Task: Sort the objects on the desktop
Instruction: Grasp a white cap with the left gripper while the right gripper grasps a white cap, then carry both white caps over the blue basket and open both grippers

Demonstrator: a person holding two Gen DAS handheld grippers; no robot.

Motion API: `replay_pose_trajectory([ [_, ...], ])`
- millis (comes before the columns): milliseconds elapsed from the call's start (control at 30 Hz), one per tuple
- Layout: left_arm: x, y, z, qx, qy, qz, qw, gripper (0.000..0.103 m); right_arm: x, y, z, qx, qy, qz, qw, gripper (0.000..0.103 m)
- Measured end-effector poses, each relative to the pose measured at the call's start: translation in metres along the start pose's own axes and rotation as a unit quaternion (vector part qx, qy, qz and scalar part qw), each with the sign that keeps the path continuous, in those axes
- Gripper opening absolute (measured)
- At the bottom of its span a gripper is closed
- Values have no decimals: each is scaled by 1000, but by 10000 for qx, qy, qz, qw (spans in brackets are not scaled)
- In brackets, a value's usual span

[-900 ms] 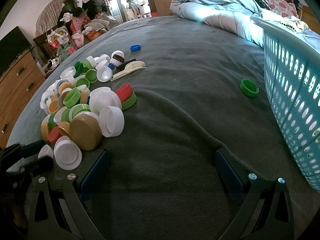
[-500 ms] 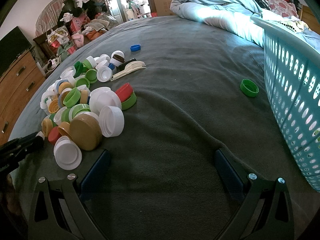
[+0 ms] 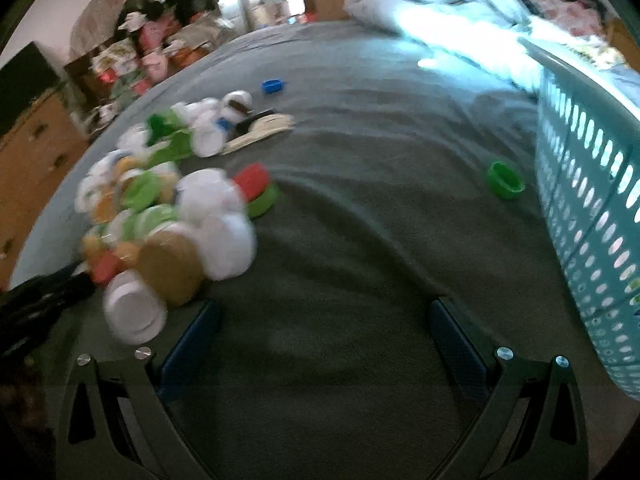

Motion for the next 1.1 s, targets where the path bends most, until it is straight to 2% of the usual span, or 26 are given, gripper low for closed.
replay_pose_trajectory([
  [100, 0, 0, 0, 17, 10, 6, 10000, 34, -23, 25, -1, 371, 126, -364, 9986, 102],
  [233, 0, -1, 0, 28, 32, 21, 10000, 34, -58, 16, 11, -337, -50, -1220, 9919, 99],
  [400, 1, -1, 0, 31, 43, 34, 10000, 34, -72, 1, 4, -411, 46, -1206, 9918, 91],
  [500, 1, -1, 0, 33, 56, 45, 10000, 34, -74, -5, 0, -393, 112, -1183, 9921, 75],
  [567, 1, -1, 0, 35, 59, 43, 10000, 34, -74, -6, 0, -466, 206, -1212, 9913, 47],
  [600, 1, -1, 0, 34, 56, 41, 10000, 34, -75, -7, 2, -525, 245, -1214, 9909, 41],
  [633, 0, -1, 0, 36, 54, 40, 10000, 34, -75, -7, 4, -545, 270, -1226, 9906, 30],
  [667, 0, -1, 0, 38, 55, 42, 10000, 34, -75, -7, 5, -554, 298, -1194, 9908, 26],
  [900, 1, -1, 0, 38, 63, 54, 10000, 34, -80, 5, 8, -383, 337, -1208, 9914, 26],
  [1100, 0, 2, -1, 65, 106, 93, 9999, 34, -77, 35, 4, -162, 297, -1171, 9925, 26],
])
Point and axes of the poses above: each gripper's, at about its wrist camera, not at the fingertips, and y roughly against the way its jaws point, x to its right, z to its underside, the point moved 10 cm from there along -y, roughly the way its jaws point, and after that the axes turned 1 degree about x, right-handed, at the moved point
